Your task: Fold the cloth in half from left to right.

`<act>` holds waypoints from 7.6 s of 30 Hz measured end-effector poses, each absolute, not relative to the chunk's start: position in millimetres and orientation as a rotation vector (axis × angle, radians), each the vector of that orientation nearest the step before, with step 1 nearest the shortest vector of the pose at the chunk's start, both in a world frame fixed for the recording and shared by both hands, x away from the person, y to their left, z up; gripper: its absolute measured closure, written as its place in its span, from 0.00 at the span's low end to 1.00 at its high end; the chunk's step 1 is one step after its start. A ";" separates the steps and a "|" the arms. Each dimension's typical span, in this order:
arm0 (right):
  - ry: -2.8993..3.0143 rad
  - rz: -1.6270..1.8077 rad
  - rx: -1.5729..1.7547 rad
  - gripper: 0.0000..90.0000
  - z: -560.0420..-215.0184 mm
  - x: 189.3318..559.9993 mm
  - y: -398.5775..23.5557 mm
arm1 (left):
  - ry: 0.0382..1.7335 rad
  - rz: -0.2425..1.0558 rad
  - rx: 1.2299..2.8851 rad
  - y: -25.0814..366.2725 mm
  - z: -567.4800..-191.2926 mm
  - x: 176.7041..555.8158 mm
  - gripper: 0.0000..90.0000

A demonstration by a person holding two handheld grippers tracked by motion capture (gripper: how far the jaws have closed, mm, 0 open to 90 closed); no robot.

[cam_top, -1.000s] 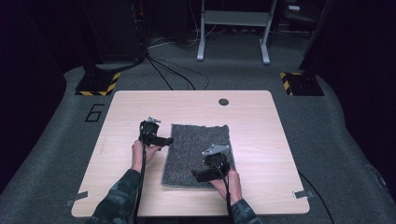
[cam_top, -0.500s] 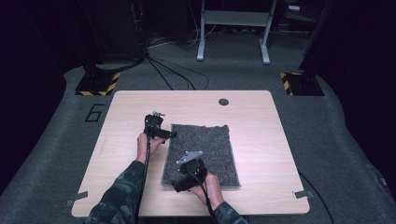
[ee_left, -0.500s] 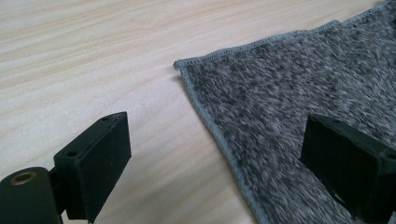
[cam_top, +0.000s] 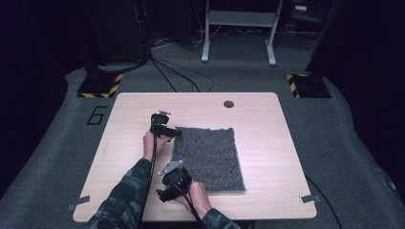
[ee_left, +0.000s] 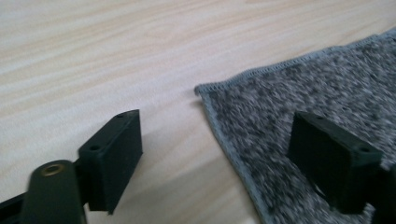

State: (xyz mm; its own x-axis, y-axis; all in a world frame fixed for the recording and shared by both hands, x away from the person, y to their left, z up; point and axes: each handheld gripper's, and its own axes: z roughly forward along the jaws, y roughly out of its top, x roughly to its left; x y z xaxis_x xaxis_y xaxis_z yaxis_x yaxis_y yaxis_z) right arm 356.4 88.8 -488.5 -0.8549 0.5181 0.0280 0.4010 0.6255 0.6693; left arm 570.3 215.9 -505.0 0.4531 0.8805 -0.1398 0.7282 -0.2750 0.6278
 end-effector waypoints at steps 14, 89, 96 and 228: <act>2.676 0.989 0.821 0.62 -495.5 359.5 91.2 | 1.303 0.360 2.097 204.5 -507.7 577.4 0.46; 2.474 1.318 0.749 0.99 -425.0 338.5 74.2 | 1.197 0.549 2.142 206.0 -421.6 574.2 0.98; 2.448 1.302 0.782 0.98 -425.5 334.9 54.7 | 1.186 0.542 2.143 187.9 -420.7 576.1 0.98; 2.398 0.850 1.218 0.33 -512.7 357.0 -94.0 | 1.200 0.443 2.272 122.8 -497.7 534.2 0.21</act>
